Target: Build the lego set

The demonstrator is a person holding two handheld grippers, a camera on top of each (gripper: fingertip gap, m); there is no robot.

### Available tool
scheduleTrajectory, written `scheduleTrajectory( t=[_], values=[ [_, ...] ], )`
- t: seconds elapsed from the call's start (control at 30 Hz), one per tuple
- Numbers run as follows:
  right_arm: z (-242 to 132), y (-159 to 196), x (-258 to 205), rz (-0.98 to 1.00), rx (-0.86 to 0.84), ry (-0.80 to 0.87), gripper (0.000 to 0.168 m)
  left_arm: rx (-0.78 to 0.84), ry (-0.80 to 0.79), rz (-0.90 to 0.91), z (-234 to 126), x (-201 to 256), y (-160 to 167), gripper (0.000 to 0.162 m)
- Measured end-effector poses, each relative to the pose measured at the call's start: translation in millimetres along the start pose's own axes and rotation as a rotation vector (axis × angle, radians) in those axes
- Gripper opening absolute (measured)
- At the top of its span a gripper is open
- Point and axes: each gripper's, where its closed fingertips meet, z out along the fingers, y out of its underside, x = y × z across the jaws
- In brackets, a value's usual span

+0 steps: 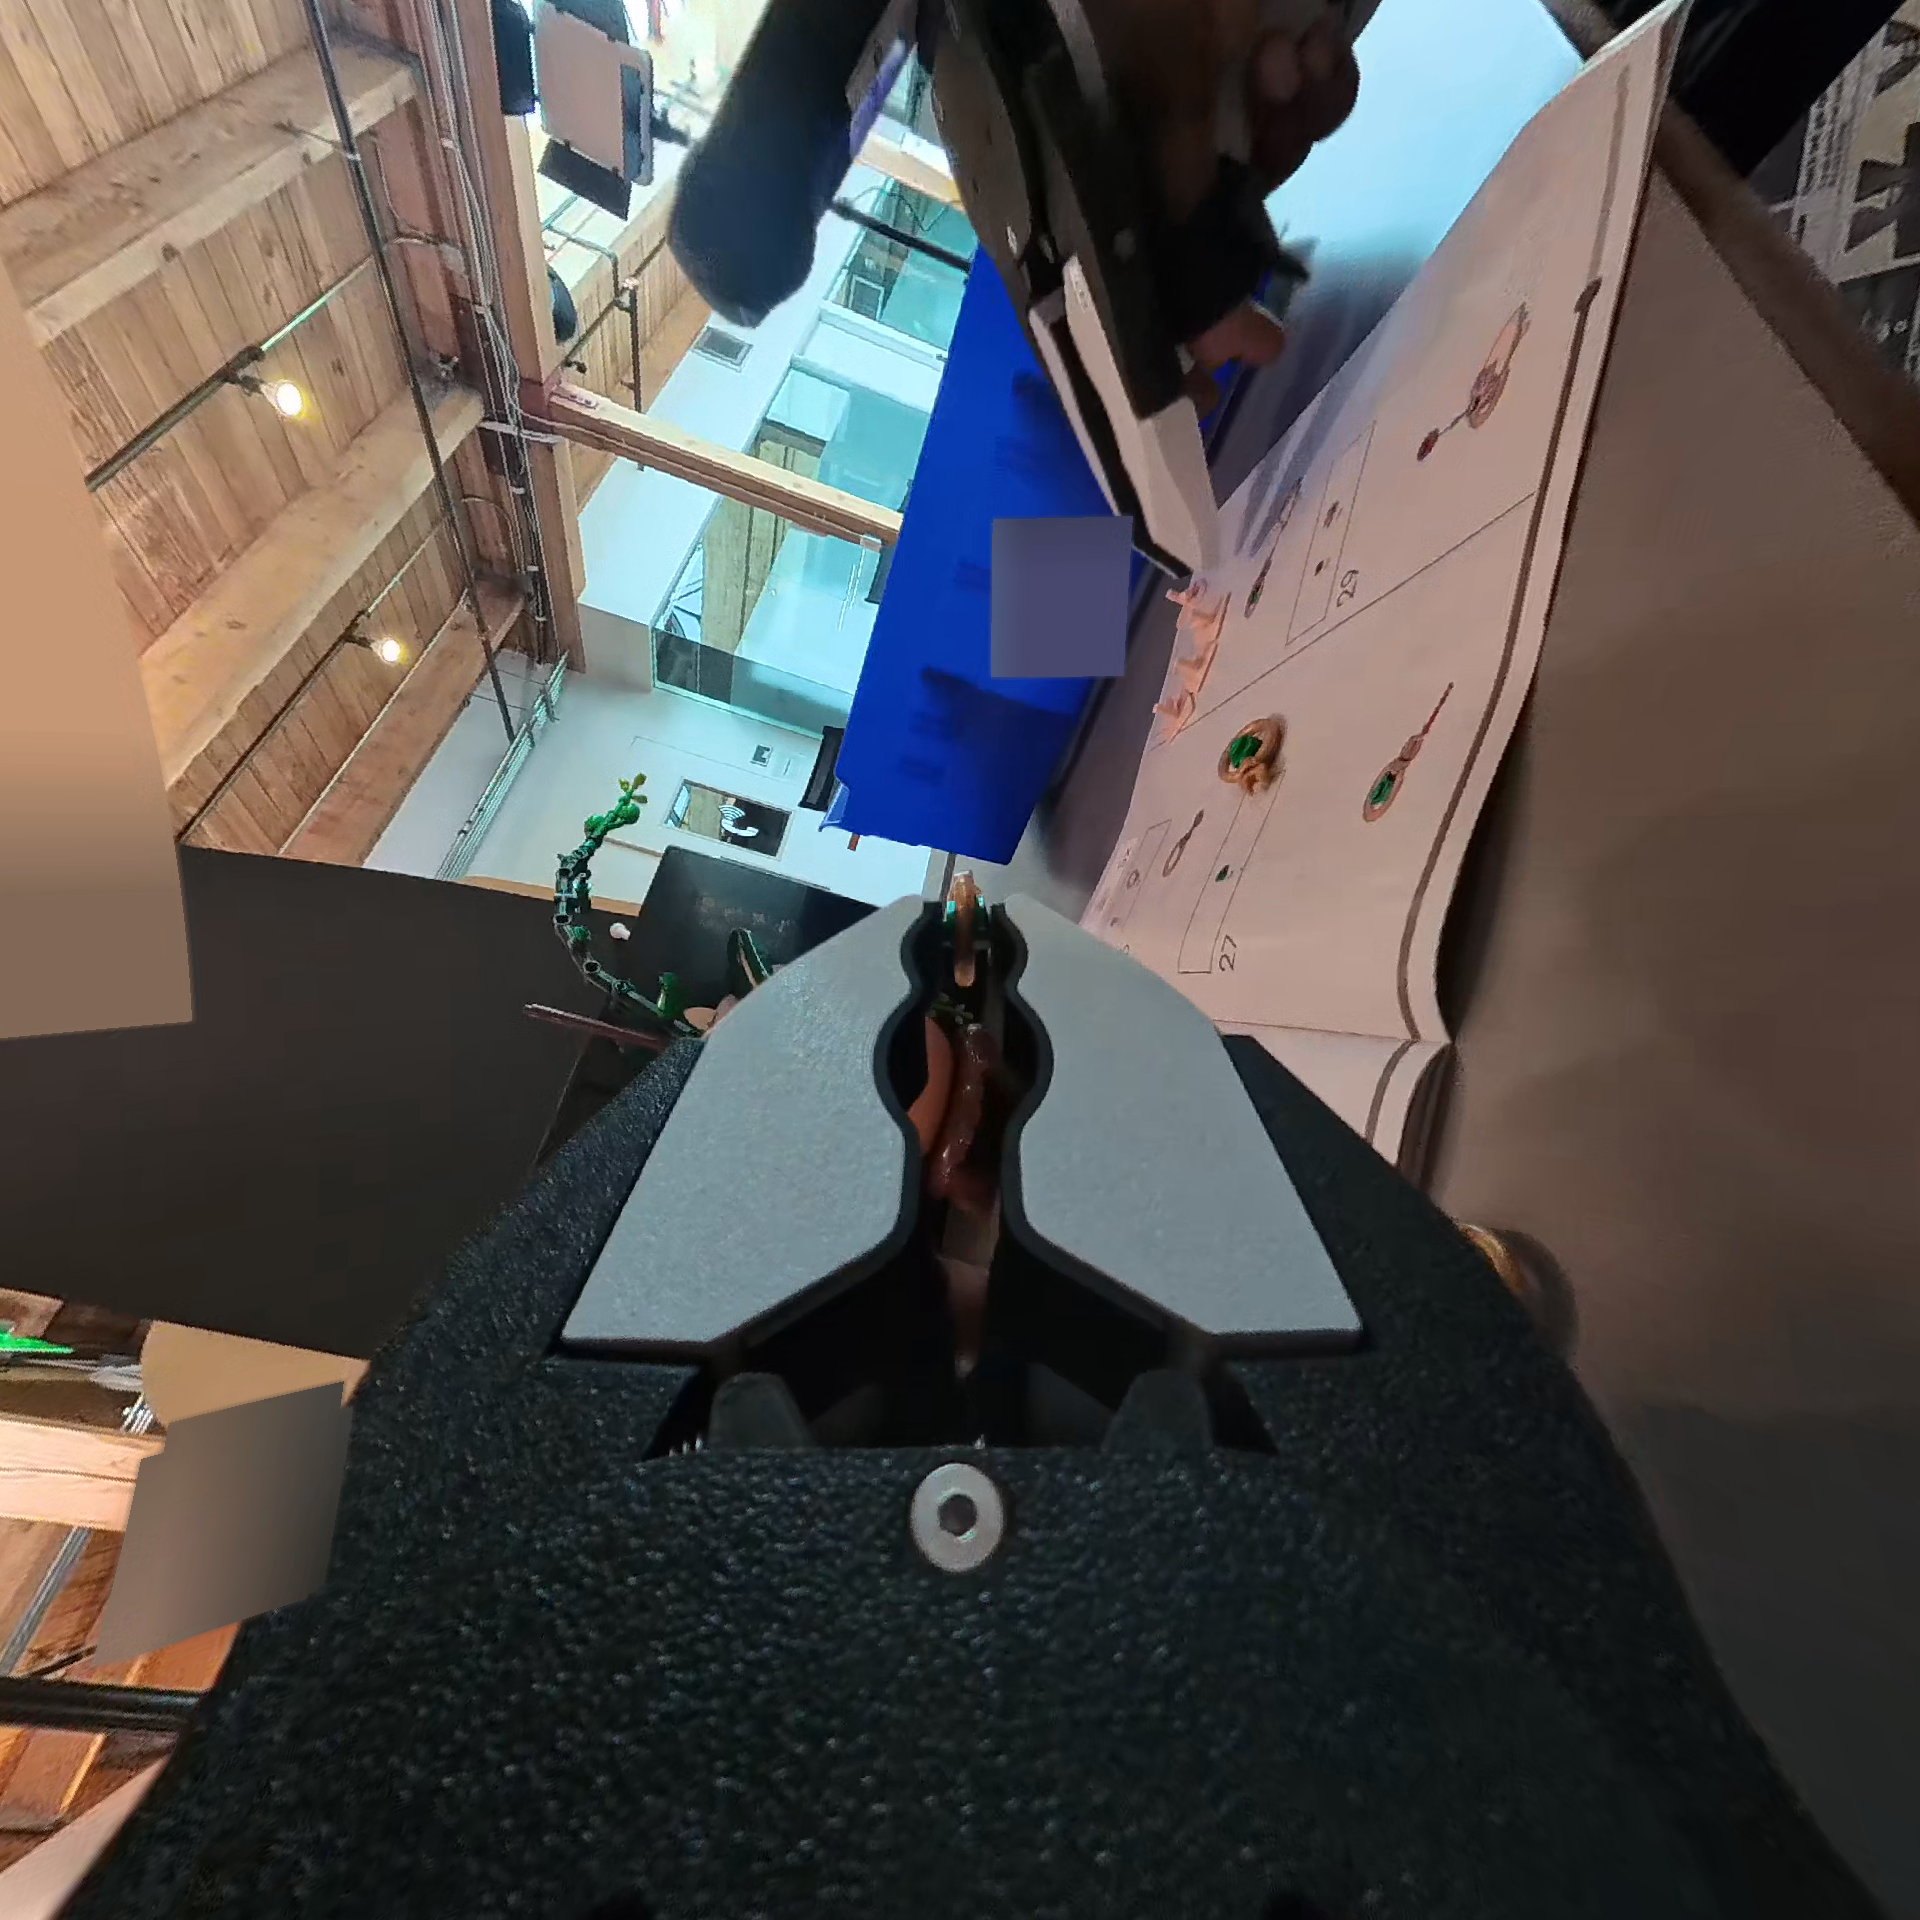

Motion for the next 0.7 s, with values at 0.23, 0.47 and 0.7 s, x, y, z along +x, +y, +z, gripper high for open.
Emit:
scheduleTrajectory(
  t=[0.23, 0.47, 0.7],
  values=[
    [10.6, -3.2, -0.3, 0.03, 0.01, -0.047, 0.011, -0.011, -0.001, 0.009, 0.2, 1.6, 2.3, 0.008],
    [5.8, -13.3, -18.0, -0.103, 0.119, -0.126, 0.003, -0.006, 0.002, -0.013, -0.8, 1.6, 2.4, 0.008],
    [-15.8, -17.4, -64.0, -0.369, 0.26, -0.282, 0.003, -0.007, 0.01, -0.002, -1.2, 3.8, 1.9, 0.008]
  ],
)
